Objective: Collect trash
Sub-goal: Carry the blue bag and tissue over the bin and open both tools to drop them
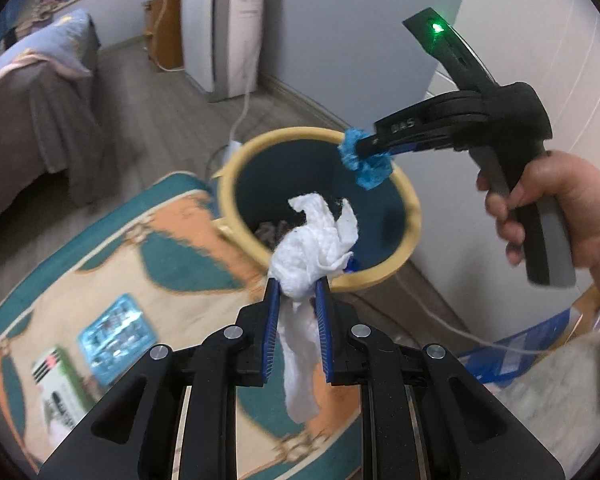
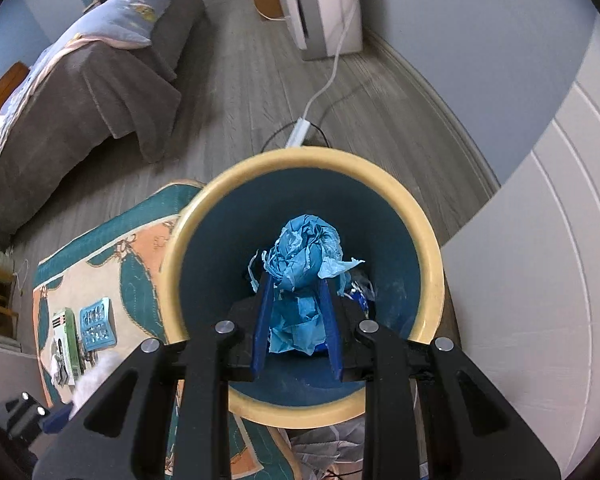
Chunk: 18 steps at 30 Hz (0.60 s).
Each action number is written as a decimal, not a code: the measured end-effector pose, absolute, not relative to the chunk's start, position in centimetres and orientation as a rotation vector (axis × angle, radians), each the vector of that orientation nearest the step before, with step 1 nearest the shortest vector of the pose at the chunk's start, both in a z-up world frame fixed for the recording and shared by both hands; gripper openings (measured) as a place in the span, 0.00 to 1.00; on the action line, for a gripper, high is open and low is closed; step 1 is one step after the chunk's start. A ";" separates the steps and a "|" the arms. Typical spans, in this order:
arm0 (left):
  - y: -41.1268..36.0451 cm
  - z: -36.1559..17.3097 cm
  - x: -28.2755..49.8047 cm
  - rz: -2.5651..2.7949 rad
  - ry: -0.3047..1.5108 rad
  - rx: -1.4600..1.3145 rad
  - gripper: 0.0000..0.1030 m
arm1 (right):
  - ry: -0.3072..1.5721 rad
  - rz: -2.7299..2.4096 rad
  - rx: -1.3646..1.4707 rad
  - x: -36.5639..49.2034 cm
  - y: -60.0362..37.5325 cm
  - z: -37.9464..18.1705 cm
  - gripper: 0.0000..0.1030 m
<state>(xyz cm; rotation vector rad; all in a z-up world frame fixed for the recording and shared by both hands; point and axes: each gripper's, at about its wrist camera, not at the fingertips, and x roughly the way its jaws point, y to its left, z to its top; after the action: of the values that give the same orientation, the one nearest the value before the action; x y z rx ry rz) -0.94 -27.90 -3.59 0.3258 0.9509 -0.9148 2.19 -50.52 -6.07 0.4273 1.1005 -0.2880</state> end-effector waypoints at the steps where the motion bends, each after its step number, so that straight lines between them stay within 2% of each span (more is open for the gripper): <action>1: -28.8 -3.8 -0.8 -0.925 0.960 0.329 0.18 | 1.106 -0.296 0.433 2.1 -50.8 -6.3 0.23; 10: -34.6 -6.3 0.3 -0.915 0.981 0.404 0.20 | 1.112 -0.313 0.467 2.1 -51.6 -7.0 0.23; 13: -35.1 -5.4 1.5 -0.905 0.941 0.386 0.25 | 1.104 -0.314 0.473 1.9 -52.0 -7.1 0.23; 16: -35.4 -5.0 2.1 -0.881 0.911 0.407 0.37 | 1.091 -0.335 0.486 1.8 -52.7 -7.1 0.24; 18: -35.4 -5.1 2.4 -0.864 0.900 0.428 0.55 | 1.090 -0.335 0.500 1.7 -53.1 -7.2 0.25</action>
<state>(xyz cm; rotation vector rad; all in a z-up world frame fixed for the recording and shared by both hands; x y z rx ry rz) 2.43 -35.38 -5.08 0.4276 0.8998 -0.8638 1.74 -53.07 -7.22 0.5004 1.0897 -0.3352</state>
